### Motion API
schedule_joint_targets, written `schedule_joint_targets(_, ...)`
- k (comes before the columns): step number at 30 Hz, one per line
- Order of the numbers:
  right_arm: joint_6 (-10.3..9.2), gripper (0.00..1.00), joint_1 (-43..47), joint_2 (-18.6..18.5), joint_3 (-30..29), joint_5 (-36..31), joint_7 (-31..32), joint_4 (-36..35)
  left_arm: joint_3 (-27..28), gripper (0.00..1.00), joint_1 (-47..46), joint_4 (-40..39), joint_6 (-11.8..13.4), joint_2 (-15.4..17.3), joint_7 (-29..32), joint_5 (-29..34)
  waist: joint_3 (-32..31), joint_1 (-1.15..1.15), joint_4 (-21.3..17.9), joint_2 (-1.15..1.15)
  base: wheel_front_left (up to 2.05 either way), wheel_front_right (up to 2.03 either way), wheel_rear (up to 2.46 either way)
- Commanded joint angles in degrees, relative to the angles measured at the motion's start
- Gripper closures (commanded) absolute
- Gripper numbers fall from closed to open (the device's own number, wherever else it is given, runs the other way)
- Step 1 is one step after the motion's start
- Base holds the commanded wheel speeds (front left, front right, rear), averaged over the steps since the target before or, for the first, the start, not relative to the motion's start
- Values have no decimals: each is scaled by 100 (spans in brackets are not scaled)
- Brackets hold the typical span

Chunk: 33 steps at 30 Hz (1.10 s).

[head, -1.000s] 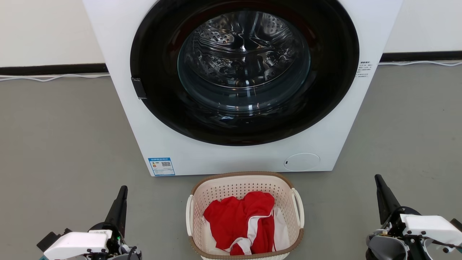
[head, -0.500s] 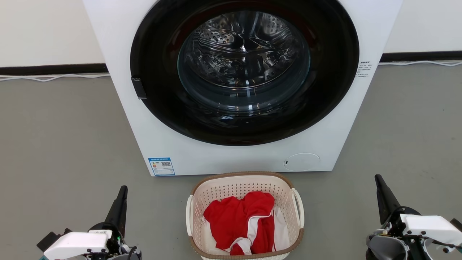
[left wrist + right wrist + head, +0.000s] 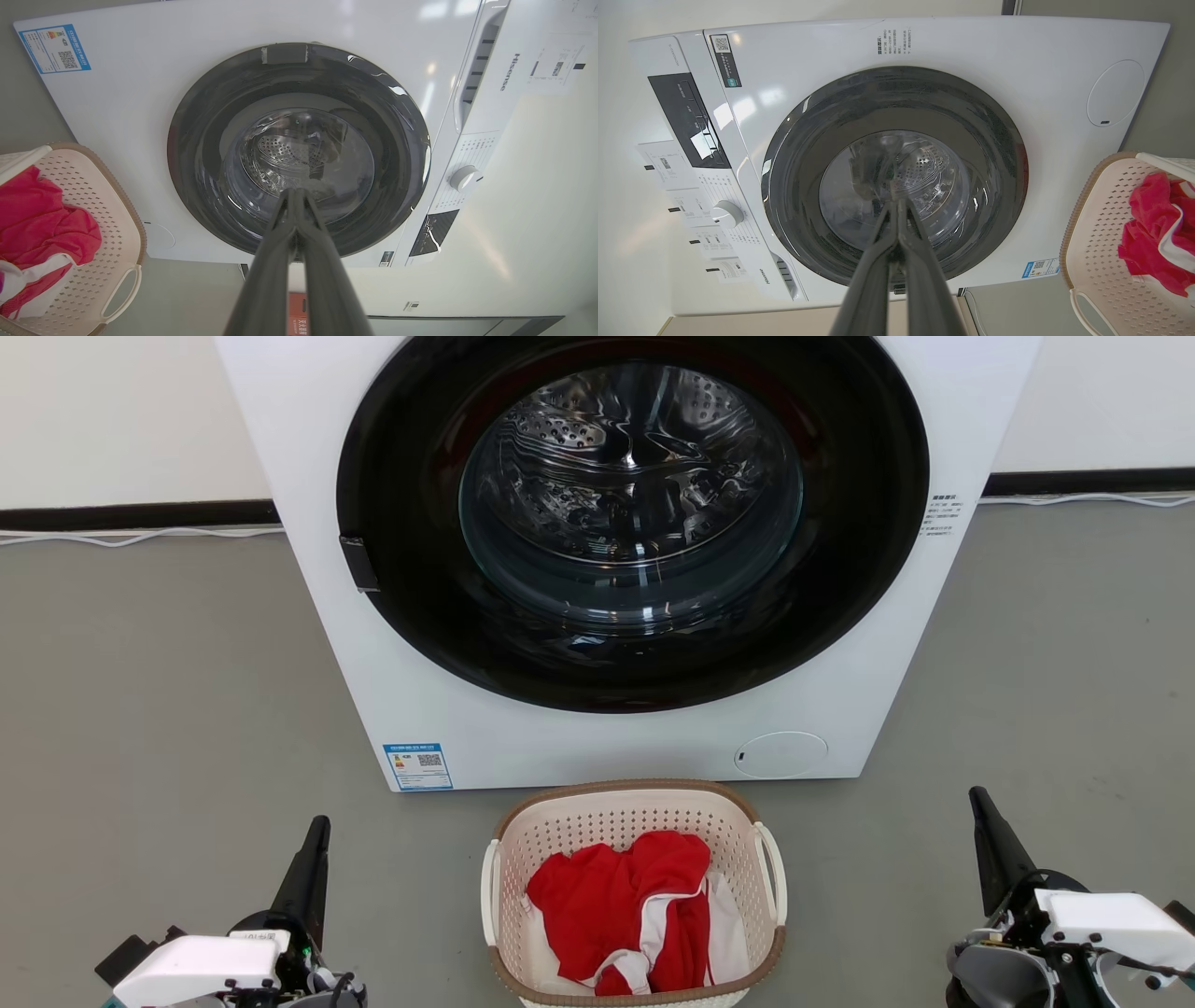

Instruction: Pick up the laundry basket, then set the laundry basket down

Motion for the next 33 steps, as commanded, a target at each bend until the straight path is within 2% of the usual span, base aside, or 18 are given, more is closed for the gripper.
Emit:
schedule_joint_targets(1, 42, 100, -138, -18, 106, 39, 43, -175, 176, 100, -319, -166, -42, 61, 36, -27, 0, 0, 0, 0, 0, 0, 0)
schedule_joint_targets(7, 42, 100, -138, -18, 106, 39, 43, -175, 176, 100, -319, -166, -42, 61, 36, -27, 0, 0, 0, 0, 0, 0, 0)
schedule_joint_targets(8, 0, 0, 0, 0, 0, 0, -1, -1, 0, 0, 0, 0, 0, 0, -1, 0, 0, 0, 0, 0, 0, 0, 0)
schedule_joint_targets(12, -1, 0, 32, 9, 20, -7, -37, 71, -28, 0, 45, 95, 1, -16, -46, 14, 2, 1, -1, 0, 0, 0, 0)
schedule_joint_targets(17, 0, 0, 68, 8, 48, -27, -123, 14, -86, 0, 55, 85, 0, -13, -132, 41, -9, 13, -7, 0, 0, 0, 0)
schedule_joint_targets(22, 2, 0, 102, 7, 61, -49, -191, -31, -126, 0, 67, 76, -2, -10, -199, 69, 6, 1, -14, 0, 0, 0, 0)
schedule_joint_targets(33, 6, 0, 144, 5, 124, -237, -376, -47, -231, 0, 66, 86, -6, -4, -383, 191, 22, 0, -36, 0, 0, 0, 0)
